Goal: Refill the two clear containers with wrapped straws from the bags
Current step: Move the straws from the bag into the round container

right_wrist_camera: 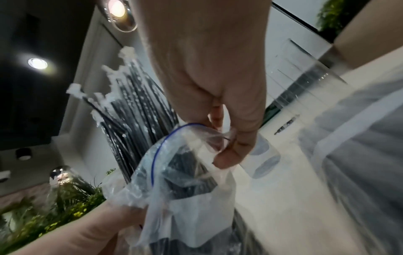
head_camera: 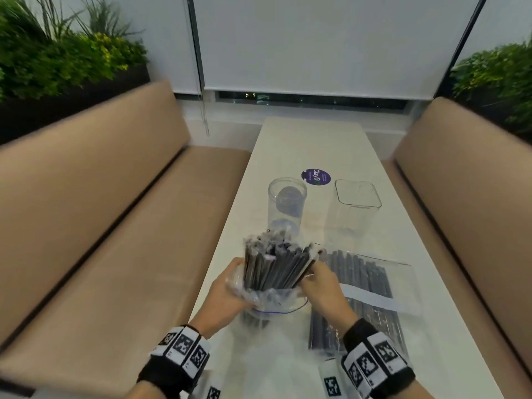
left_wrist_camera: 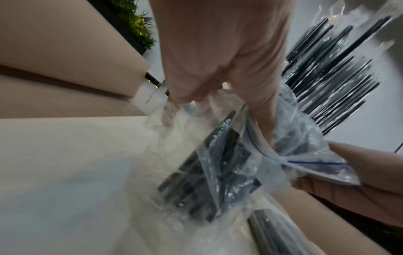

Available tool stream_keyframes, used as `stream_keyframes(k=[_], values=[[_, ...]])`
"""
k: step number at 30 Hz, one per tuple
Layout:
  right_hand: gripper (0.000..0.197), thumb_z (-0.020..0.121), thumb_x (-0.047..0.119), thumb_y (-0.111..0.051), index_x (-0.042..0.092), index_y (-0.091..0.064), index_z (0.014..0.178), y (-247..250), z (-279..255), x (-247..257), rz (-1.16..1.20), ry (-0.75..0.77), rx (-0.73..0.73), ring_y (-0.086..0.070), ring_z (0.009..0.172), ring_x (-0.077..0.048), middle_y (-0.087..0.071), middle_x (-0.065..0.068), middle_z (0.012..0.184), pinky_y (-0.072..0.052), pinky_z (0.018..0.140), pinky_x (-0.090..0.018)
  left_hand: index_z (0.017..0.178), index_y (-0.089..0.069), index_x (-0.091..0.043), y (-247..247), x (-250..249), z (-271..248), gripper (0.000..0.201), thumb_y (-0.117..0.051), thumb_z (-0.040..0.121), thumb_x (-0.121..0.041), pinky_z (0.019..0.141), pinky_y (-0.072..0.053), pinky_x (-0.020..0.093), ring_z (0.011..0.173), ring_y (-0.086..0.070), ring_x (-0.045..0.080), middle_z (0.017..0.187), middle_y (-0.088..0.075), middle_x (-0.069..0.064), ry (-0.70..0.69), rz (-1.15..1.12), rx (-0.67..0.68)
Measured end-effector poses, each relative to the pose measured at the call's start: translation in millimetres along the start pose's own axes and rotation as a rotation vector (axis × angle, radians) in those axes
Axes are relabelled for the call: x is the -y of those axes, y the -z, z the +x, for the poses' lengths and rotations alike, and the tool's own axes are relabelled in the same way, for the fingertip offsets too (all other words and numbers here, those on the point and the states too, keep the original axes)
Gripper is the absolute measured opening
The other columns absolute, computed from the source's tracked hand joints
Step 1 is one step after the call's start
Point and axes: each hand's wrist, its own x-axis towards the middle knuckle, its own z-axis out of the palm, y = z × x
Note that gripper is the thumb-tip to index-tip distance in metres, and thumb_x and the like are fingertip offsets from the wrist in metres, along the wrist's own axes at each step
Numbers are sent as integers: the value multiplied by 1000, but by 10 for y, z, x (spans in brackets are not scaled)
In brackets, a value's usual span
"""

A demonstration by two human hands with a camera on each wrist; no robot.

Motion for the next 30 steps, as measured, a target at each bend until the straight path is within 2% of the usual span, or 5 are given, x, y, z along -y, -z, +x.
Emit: stream_keyframes(k=[4, 9, 16, 24, 30], values=[[48, 93, 2, -50, 24, -46, 136, 235, 37, 280, -165, 292, 21, -53, 105, -11, -54, 8, 121, -42, 85, -21, 111, -60, -13, -63, -126, 136, 44, -80, 73, -6, 62, -57, 60, 78, -70, 43, 90, -72, 19, -61, -72, -134], [63, 89, 15, -63, 55, -34, 128, 313, 152, 464, 63, 427, 219, -45, 113, 21, -46, 43, 121, -39, 91, -5, 104, -58, -26, -289, -342, 310, 56, -86, 58, -39, 60, -57, 57, 81, -70, 36, 93, -69, 14, -130, -64, -258], [29, 90, 35, -66, 47, -60, 116, 241, 423, 198, 160, 289, 117, -56, 111, 16, -67, 31, 111, -45, 95, -24, 129, -14, -57, 66, -226, 361, 119, -95, 45, -35, 108, -37, 31, 130, -31, 8, 137, -21, -15, 140, 105, 119], [27, 97, 44, -42, 31, -49, 121, 241, 756, 536, -136, 411, -106, -34, 124, -11, -47, 10, 123, -15, 113, -53, 119, -48, -28, -62, -437, 679, 74, -75, 67, 19, 74, -54, 14, 96, -70, 3, 113, -69, 6, -7, -124, 21], [13, 96, 32, -51, 28, -55, 108, 555, 900, 884, 136, 480, -205, -55, 103, -15, -60, 6, 104, -48, 94, -43, 125, -53, -13, 30, -691, 865, 62, -71, 73, 17, 69, -52, 9, 87, -71, 0, 109, -72, 6, -47, -122, 37]])
